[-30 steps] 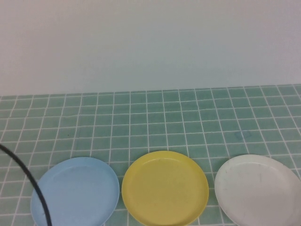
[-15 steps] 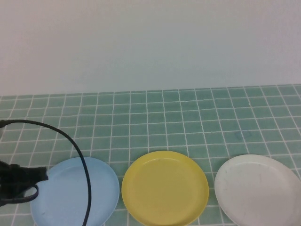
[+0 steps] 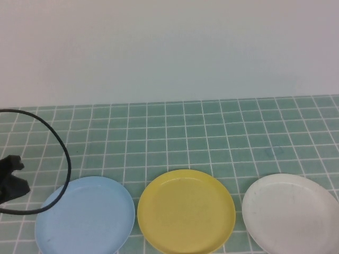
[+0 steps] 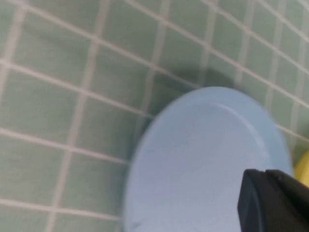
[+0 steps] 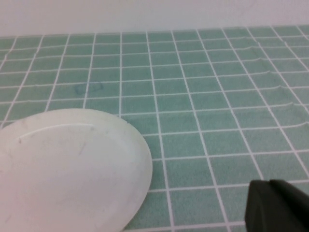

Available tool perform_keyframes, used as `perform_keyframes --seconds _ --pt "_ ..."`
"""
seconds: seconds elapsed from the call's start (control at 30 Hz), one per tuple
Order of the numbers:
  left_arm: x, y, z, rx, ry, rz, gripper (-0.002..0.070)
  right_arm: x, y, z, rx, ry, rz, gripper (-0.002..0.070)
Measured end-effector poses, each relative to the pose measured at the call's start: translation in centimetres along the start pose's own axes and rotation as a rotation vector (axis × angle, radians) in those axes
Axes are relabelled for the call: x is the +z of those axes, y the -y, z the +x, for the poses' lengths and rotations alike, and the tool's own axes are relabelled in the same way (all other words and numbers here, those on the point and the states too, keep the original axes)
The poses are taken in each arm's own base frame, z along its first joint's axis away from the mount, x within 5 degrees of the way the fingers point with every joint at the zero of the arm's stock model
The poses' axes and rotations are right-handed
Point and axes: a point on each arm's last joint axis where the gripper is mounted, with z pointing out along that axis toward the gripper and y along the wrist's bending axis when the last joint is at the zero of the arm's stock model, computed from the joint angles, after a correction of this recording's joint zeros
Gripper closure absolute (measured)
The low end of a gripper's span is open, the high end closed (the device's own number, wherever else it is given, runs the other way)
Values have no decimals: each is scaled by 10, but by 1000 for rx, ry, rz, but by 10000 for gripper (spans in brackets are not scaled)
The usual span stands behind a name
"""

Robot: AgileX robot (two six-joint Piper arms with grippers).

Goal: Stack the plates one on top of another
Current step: Pick up the blue plate

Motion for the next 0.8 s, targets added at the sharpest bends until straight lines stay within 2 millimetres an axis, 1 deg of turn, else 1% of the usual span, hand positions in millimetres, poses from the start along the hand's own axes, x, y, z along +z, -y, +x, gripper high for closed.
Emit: perform_keyframes --seconds 0.2,0.27,0.33,0.37,0.5,0.53,0.57,0.8 --pt "19 -11 4 35 -102 -75 673 0 0 0 0 0 0 678" --pt "24 -13 5 33 -115 -104 647 0 0 0 0 0 0 678" --pt "29 -16 5 18 -127 -121 596 0 0 0 0 0 0 678" --pt "31 -17 5 11 -135 -123 559 0 0 0 0 0 0 678" --pt "39 -22 6 3 -163 -133 390 0 0 0 1 0 2 678" --pt "41 -23 6 3 -166 -137 358 0 0 0 1 0 2 678" --pt "43 -24 6 0 -169 -140 342 0 0 0 1 0 2 678" --pt "59 -32 5 -46 -177 -139 342 0 0 0 1 0 2 678"
